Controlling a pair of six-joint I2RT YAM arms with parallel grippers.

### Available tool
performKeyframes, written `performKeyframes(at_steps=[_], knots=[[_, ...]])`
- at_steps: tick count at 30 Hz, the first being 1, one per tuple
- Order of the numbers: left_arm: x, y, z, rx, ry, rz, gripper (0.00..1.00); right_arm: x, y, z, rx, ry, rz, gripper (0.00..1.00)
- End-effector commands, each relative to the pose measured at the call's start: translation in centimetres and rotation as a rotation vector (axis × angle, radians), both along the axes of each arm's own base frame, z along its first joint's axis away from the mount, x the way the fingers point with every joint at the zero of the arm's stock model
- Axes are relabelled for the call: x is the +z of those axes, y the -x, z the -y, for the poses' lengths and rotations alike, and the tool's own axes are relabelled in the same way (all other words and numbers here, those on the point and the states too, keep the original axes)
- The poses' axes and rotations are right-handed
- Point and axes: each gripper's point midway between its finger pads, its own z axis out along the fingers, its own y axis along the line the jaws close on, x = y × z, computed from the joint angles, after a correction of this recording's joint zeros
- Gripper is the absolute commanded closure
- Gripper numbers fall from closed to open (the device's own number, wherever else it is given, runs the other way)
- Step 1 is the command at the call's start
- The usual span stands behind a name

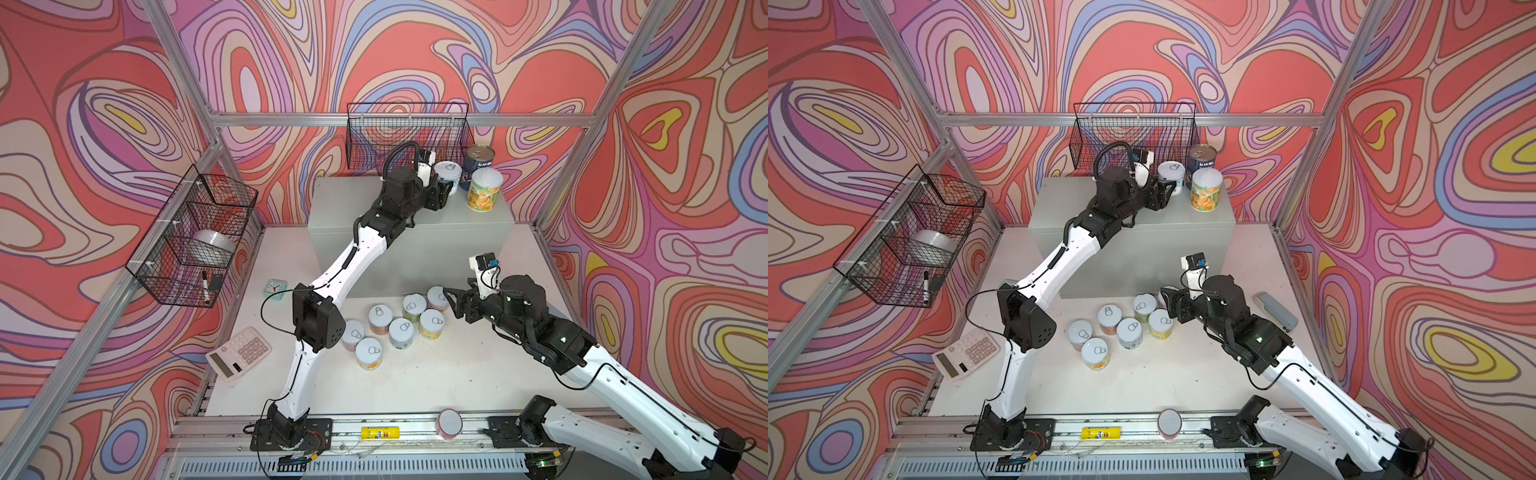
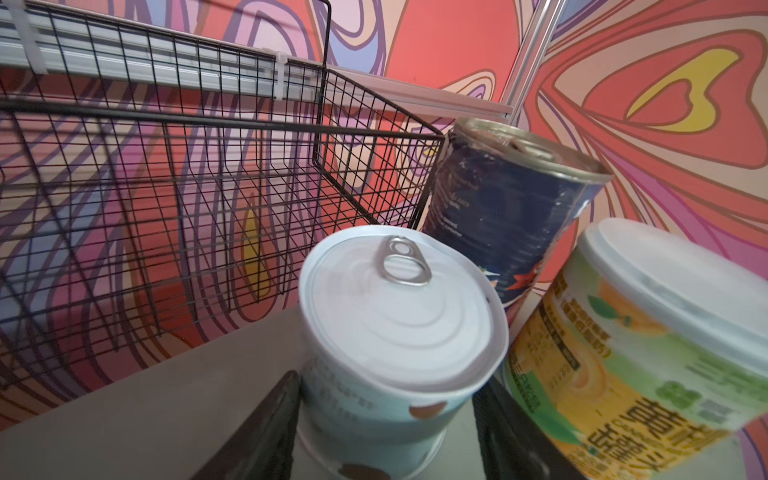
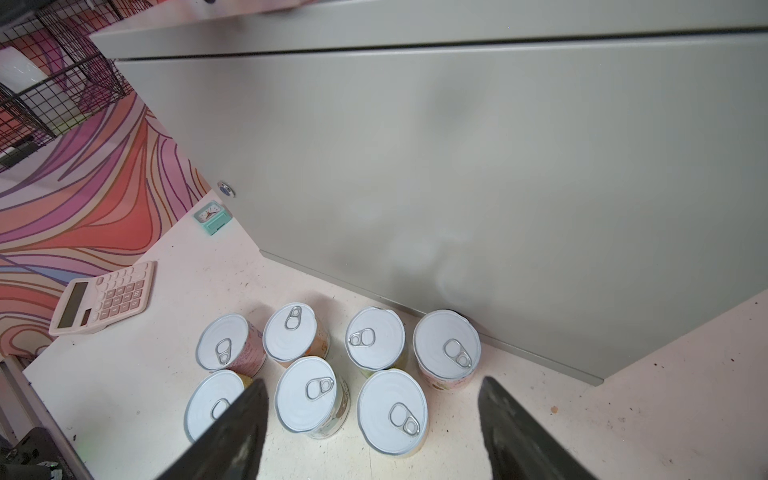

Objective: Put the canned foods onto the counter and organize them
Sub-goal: 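Grasp the light-blue can with left gripper and push it beside the others, then open left gripper and lower both grippers toward the remaining can cluster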

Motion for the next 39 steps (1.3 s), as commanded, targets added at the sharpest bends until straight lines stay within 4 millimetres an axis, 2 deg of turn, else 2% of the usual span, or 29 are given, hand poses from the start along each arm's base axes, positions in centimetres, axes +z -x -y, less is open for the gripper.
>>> performKeyframes(at_steps=[1,2,5,9,13,16,18,21,23,26,28,30,33,39], knots=[[-4.4,-0.8,0.5,0.004,-0.040,-0.106,0.29,1.2,-0.2,-0.5,0.018,-0.008,0.026,0.18],[-4.3,-0.7,0.4,0.000,-0.046,-0.106,0.24,1.3,-0.3,-0.6,0.020,-0.008,0.025,0.18],[-3.4,-0.2,-0.2,0.012,-0.056,-0.085,0.00,1.4,-0.4,-0.9,0.026,-0.010,0.028,0.16],[-0.8,0.7,-1.7,0.054,-0.063,-0.007,0.00,1.3,-0.5,-1.3,0.040,-0.017,0.023,0.16],[2.7,2.3,-3.9,0.102,-0.089,0.086,0.00,0.8,-0.3,-1.4,0.053,-0.012,0.008,0.16],[5.5,4.5,-5.9,0.132,-0.103,0.144,0.00,0.3,-0.1,-1.4,0.060,0.008,-0.007,0.15],[7.0,6.6,-7.2,0.125,-0.104,0.180,0.00,-0.5,-0.1,-1.4,0.065,0.019,-0.030,0.15],[7.6,10.0,-8.4,0.102,-0.145,0.204,0.00,-1.7,0.0,-1.4,0.050,0.014,-0.071,0.14],[7.5,11.9,-9.0,0.135,-0.198,0.223,0.00,-2.6,-0.1,-1.1,0.021,-0.001,-0.094,0.12],[5.3,15.6,-8.4,0.167,-0.371,0.314,0.00,-4.1,-0.9,-0.2,-0.072,-0.018,-0.123,0.09],[4.0,17.5,-8.7,0.207,-0.438,0.335,0.00,-5.5,-1.6,0.6,-0.141,0.009,-0.147,0.07],[2.5,18.8,-9.9,0.214,-0.431,0.262,0.00,-7.0,-1.9,0.7,-0.162,0.047,-0.176,0.04],[0.5,20.5,-12.7,0.258,-0.370,0.092,0.00,-8.1,-1.8,0.1,-0.147,0.046,-0.225,0.03],[-6.1,25.6,-15.7,0.181,-0.328,-0.117,0.00,-9.2,-1.4,0.5,-0.184,-0.023,-0.244,0.03]])
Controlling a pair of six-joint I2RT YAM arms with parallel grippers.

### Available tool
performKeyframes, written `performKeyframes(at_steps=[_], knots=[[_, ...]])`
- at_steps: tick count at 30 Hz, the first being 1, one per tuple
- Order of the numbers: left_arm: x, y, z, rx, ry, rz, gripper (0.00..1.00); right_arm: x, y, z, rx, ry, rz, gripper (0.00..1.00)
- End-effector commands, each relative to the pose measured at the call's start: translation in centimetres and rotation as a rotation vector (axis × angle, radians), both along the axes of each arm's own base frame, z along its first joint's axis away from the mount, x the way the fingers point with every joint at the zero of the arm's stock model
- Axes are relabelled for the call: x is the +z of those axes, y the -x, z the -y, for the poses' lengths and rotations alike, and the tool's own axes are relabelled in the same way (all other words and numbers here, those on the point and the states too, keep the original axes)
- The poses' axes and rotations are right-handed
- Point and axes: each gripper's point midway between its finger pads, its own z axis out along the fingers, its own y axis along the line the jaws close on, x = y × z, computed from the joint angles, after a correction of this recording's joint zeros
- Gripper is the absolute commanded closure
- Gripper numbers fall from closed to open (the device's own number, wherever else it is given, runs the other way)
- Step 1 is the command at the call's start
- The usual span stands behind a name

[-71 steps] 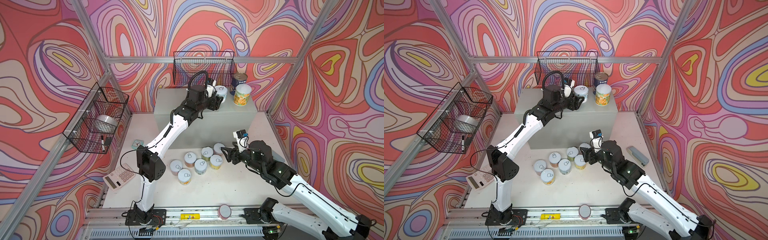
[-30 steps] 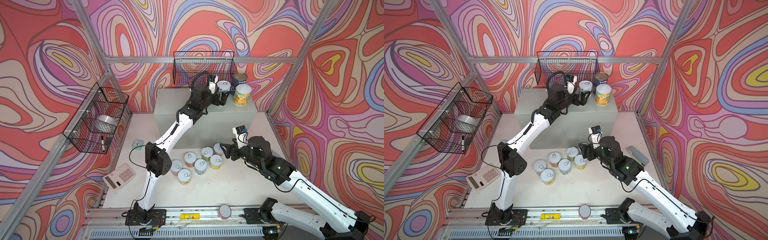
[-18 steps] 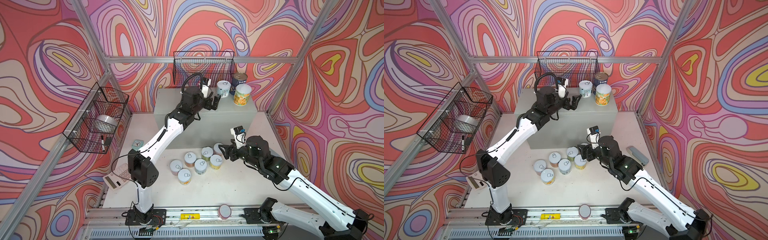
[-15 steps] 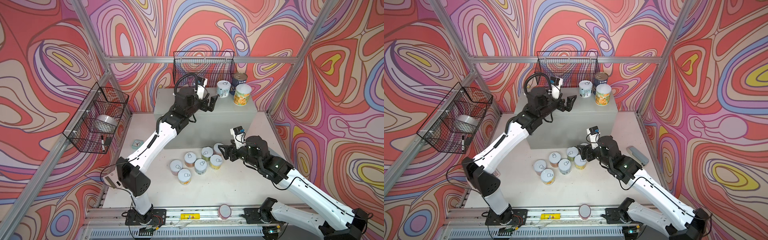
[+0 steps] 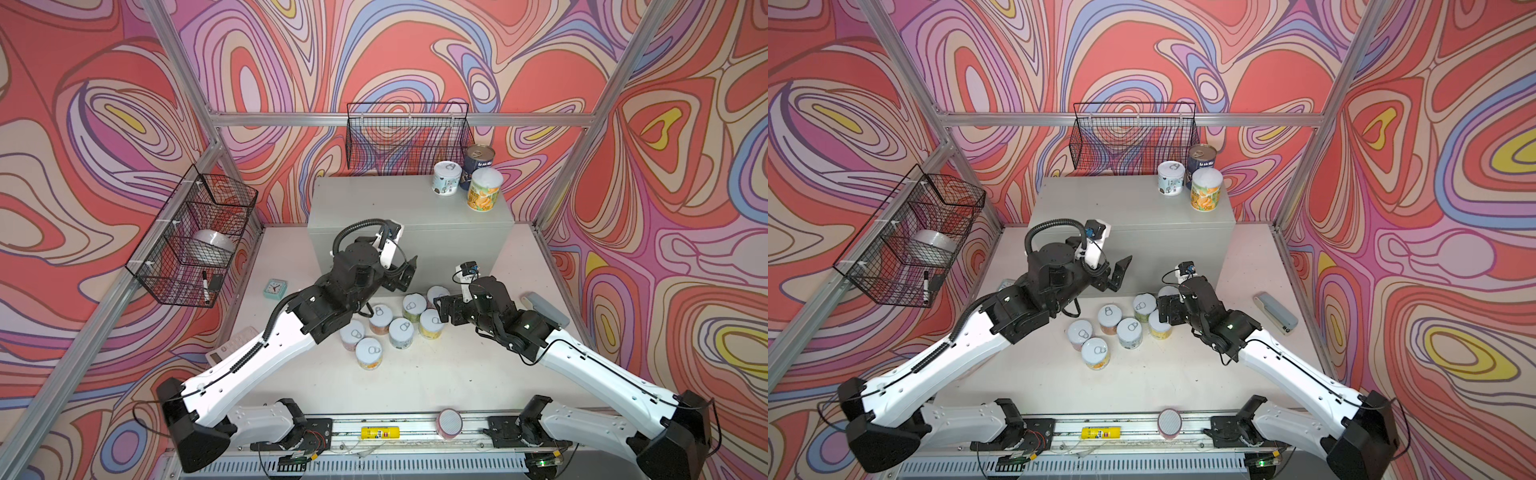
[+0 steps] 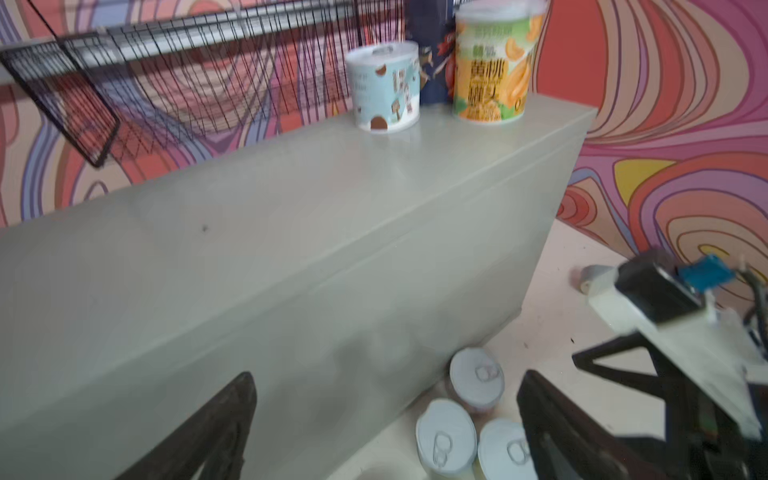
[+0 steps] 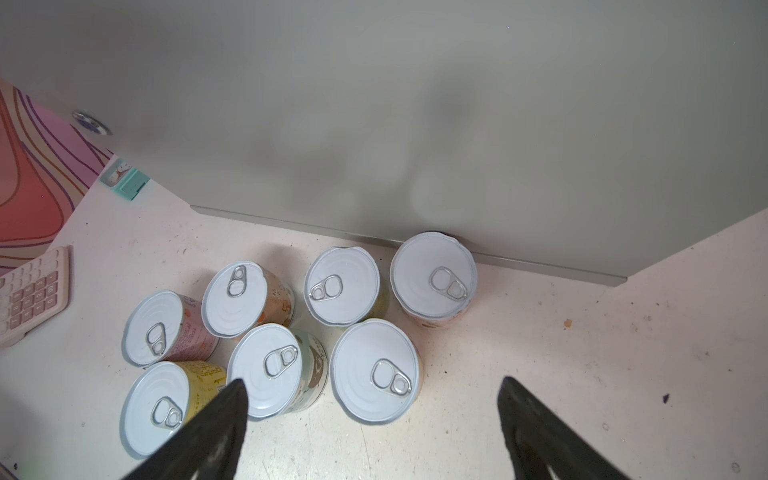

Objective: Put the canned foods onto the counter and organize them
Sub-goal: 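Open left gripper and lower both grippers toward the remaining can cluster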

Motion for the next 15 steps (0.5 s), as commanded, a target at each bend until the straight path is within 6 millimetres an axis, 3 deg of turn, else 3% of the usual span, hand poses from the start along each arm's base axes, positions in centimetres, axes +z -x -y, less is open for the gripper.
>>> performKeyframes(at_steps=[1,5,9,15], knots=[[-3.3,2.8,-2.6,0.042,0.035,-0.135,0.00,-0.5,0.4,0.7,-0.053,-0.068,0.018,0.03],[-7.9,5.2,-5.0,0.116,-0.006,-0.207,0.00,-1.2,1.0,1.1,-0.068,-0.118,0.026,0.02],[-12.6,7.2,-6.2,0.165,0.026,-0.258,0.00,-3.0,1.6,0.7,-0.059,-0.137,-0.024,0.02],[-17.3,9.4,-7.5,0.220,0.067,-0.262,0.00,-5.4,3.0,1.0,-0.073,-0.192,-0.087,0.03]])
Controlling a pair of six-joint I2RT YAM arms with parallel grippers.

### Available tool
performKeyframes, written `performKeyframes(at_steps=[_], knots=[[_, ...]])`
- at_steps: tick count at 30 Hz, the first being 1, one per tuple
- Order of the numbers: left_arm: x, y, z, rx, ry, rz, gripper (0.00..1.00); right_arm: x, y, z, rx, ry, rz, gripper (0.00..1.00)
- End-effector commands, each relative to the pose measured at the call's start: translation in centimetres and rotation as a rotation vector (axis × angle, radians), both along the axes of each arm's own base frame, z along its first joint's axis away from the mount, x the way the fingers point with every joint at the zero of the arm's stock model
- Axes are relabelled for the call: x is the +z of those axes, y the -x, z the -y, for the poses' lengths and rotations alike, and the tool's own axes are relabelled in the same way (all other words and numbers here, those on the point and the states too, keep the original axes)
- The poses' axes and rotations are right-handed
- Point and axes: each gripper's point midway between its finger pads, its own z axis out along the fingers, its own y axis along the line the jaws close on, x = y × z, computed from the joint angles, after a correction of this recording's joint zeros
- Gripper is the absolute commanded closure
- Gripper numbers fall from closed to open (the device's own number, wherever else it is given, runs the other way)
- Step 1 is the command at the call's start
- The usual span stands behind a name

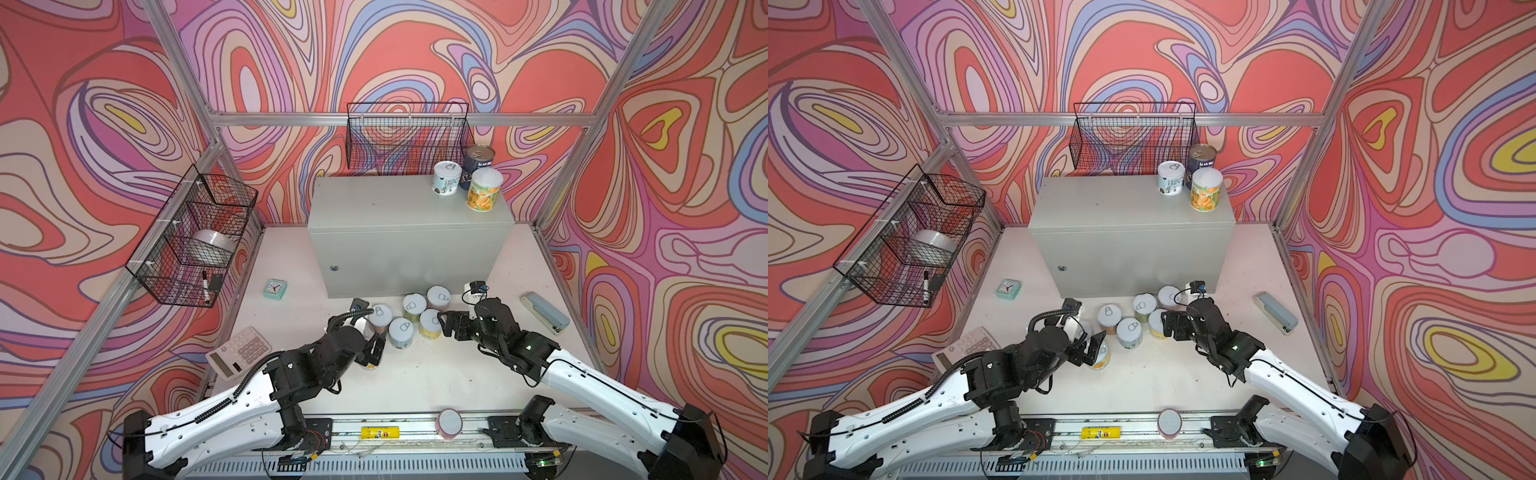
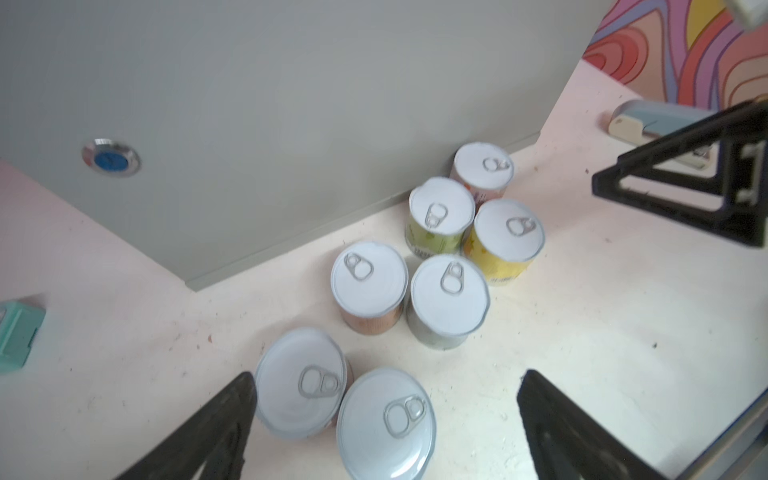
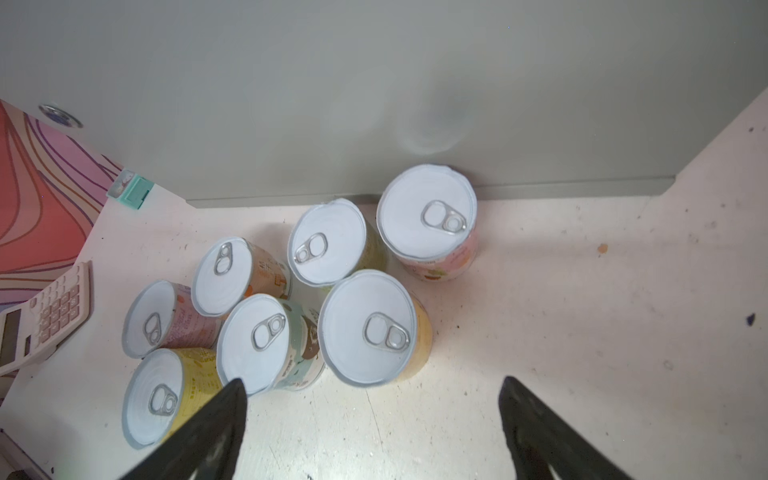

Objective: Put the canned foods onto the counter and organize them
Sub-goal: 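Open left gripper and lower both grippers toward the remaining can cluster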

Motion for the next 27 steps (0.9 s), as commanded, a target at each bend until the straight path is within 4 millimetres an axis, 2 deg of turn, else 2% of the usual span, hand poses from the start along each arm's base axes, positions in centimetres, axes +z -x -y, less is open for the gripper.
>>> performKeyframes(at_steps=[1,3,12,16,22,27], knots=[[-0.9,0.2,-1.2,0.116,0.089,0.006,0.00,-0.1,0.6,-0.1,-0.010,-0.067,-0.009,0.03],[-3.7,1.0,-1.3,0.110,0.082,-0.027,0.00,-0.1,0.8,-0.1,-0.009,-0.070,-0.009,0.04],[-7.6,2.6,-1.8,0.111,0.133,-0.037,0.00,-0.3,0.5,-0.5,-0.008,-0.077,-0.027,0.05],[-8.3,2.8,-1.0,0.072,0.177,-0.022,0.00,-0.4,0.2,-0.8,-0.004,-0.066,-0.036,0.06],[-10.3,2.9,-1.3,0.085,0.156,-0.047,0.00,-0.4,0.0,-1.2,-0.005,-0.087,-0.035,0.06],[-10.9,2.8,-0.7,0.067,0.169,-0.028,0.00,-0.7,-0.1,-1.1,-0.010,-0.080,-0.041,0.07]])
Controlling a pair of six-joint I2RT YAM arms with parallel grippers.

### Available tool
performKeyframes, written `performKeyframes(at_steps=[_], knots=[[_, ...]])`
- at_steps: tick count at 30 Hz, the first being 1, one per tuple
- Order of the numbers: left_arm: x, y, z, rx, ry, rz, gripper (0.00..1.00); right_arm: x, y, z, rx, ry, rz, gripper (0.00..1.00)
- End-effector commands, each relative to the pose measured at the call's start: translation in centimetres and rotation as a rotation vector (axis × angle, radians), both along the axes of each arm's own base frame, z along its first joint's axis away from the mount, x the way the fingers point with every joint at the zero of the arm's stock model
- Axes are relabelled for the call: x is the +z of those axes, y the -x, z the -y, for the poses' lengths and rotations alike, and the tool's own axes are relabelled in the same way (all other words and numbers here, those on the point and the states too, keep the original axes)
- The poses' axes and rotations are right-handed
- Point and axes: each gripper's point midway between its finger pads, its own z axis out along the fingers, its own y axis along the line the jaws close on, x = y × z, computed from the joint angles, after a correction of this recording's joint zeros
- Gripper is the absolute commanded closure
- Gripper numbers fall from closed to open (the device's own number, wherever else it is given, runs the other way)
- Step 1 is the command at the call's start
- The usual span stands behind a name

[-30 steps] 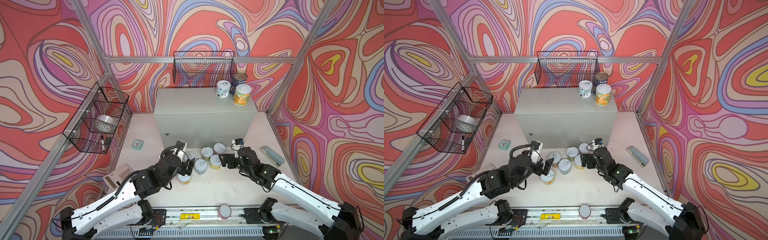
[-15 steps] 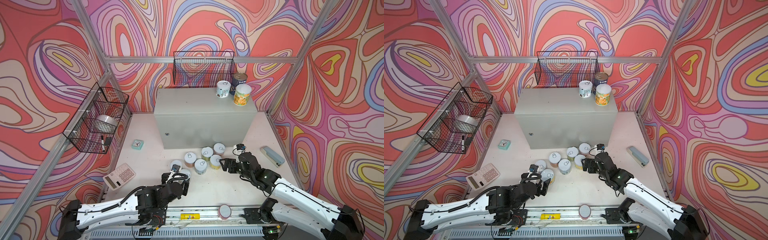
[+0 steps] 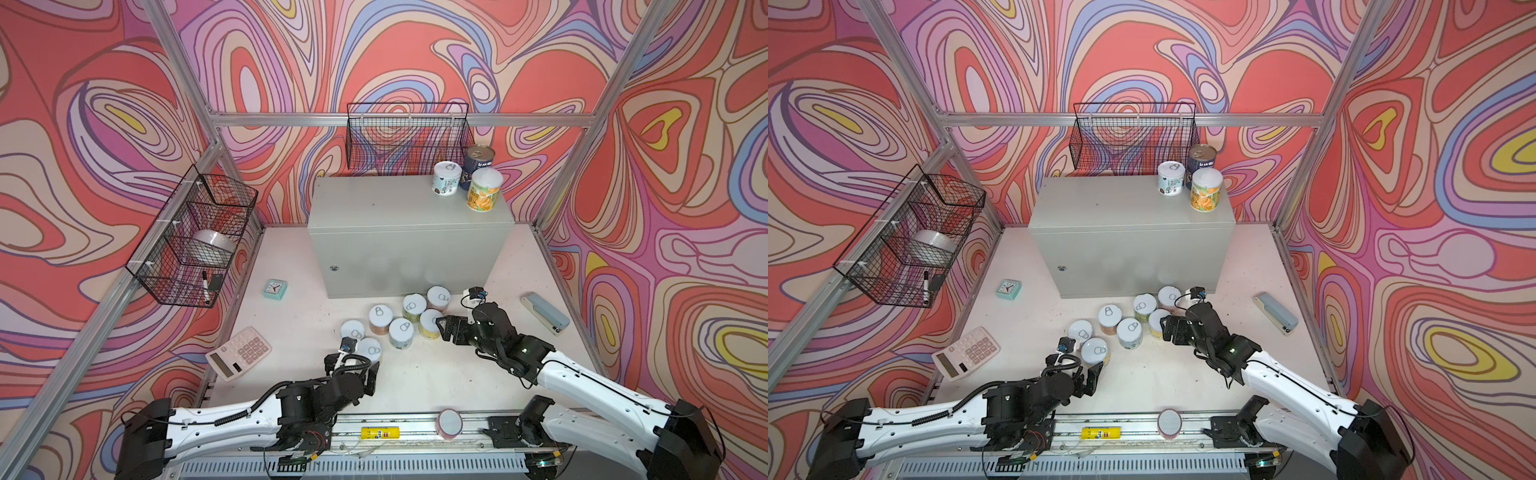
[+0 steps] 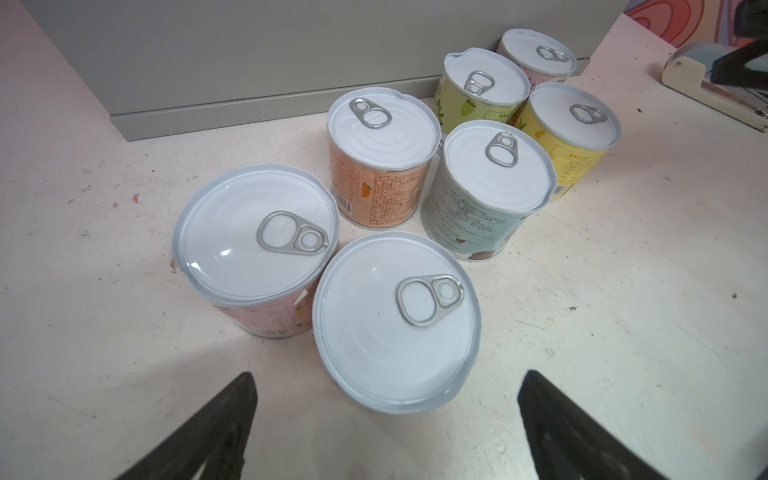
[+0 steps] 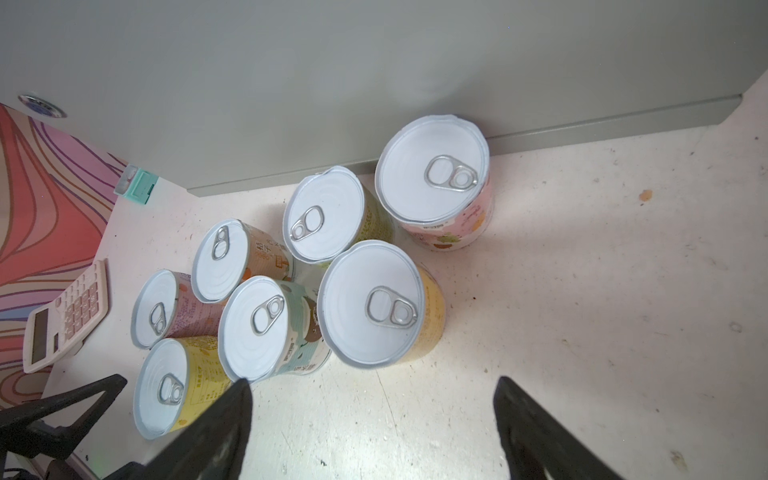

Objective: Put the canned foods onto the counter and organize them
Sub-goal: 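Open left gripper and lower both grippers toward the remaining can cluster, then close left gripper around the yellow-labelled can nearest the robot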

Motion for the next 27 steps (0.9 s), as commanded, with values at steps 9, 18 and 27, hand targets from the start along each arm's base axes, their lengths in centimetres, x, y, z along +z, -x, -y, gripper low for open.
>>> performKeyframes(at_steps=[9,18,27], knots=[[-0.9,-1.0,2.2,-0.003,0.027,0.017,0.00,0.1,-0.4,-0.3,-0.006,-0.008,0.006,0.07],[-3.0,-2.6,2.0,0.046,0.044,-0.055,0.04,0.1,-0.5,-0.2,0.000,0.004,0.020,0.07],[-4.1,-3.7,3.3,0.043,-0.008,-0.065,0.04,0.1,-0.4,-0.3,0.008,0.010,0.025,0.07]])
